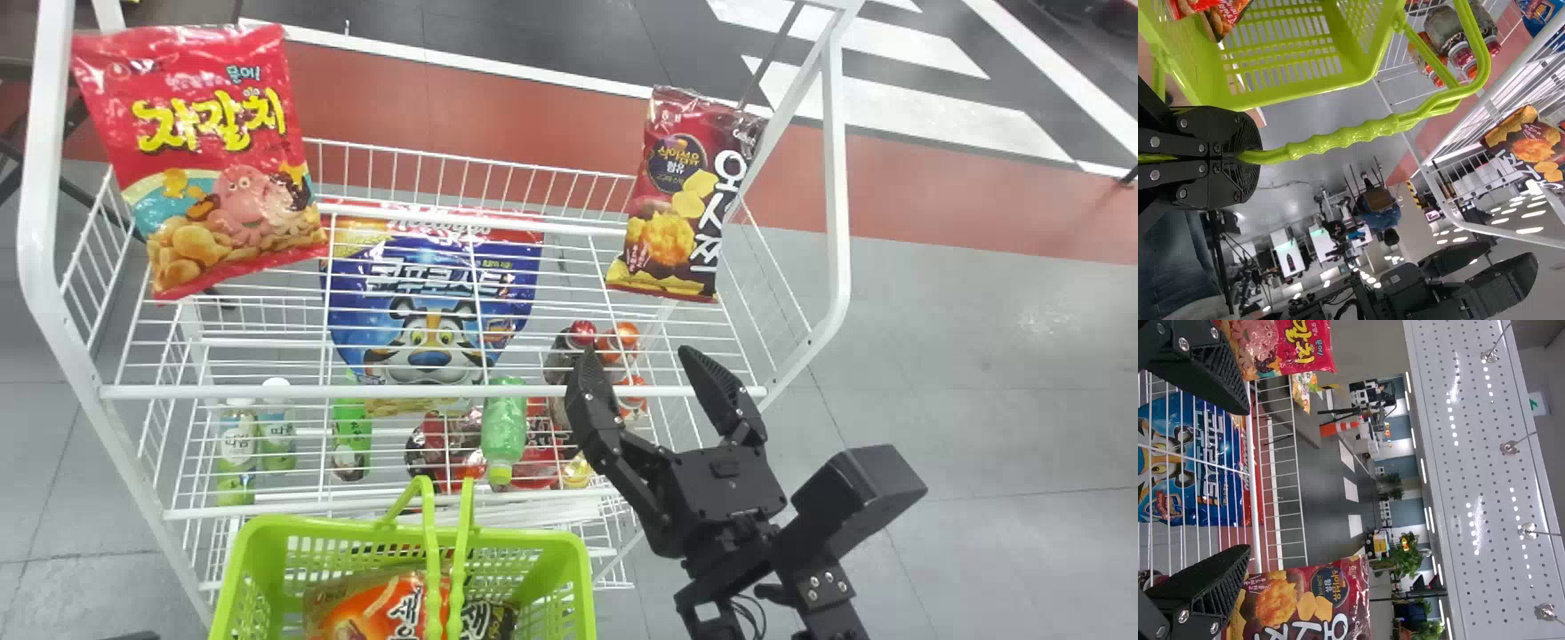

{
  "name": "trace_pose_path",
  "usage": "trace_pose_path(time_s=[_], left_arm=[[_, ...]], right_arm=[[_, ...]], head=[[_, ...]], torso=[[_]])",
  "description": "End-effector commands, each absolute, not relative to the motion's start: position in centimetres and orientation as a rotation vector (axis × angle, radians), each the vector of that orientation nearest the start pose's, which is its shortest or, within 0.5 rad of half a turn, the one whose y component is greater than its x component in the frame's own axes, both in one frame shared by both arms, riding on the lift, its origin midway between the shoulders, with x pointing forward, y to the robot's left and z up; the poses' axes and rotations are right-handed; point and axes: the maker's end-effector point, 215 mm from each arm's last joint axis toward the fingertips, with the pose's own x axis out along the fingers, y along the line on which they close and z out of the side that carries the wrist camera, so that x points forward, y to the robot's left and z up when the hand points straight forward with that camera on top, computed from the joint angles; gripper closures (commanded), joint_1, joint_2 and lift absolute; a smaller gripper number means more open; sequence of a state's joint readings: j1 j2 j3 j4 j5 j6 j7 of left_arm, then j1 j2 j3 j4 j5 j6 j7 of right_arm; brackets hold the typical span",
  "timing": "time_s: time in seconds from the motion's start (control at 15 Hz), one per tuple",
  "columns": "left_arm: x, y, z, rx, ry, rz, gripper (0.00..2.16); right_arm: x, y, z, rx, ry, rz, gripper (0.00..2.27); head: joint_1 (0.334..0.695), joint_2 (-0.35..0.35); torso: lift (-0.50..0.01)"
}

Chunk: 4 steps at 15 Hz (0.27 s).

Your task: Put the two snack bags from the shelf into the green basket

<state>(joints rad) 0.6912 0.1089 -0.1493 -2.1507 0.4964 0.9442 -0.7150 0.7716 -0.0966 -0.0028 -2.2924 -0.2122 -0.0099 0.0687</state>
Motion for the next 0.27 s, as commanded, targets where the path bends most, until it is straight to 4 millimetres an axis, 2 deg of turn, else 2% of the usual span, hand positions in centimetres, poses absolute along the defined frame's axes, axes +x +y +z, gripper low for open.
trace_pose_path(time_s=[0.0,0.2], left_arm=[[17.17,-3.43,-45.18,-0.783,0.918,-1.008,1.99],[17.08,-3.36,-45.21,-0.78,0.92,-1.009,1.99]], right_arm=[[37.24,-21.04,-30.66,0.142,0.041,0.127,0.09],[37.15,-21.04,-30.78,0.142,0.044,0.127,0.09]], head=[[0.695,-0.35],[0.695,-0.35]], torso=[[-0.012],[-0.012]])
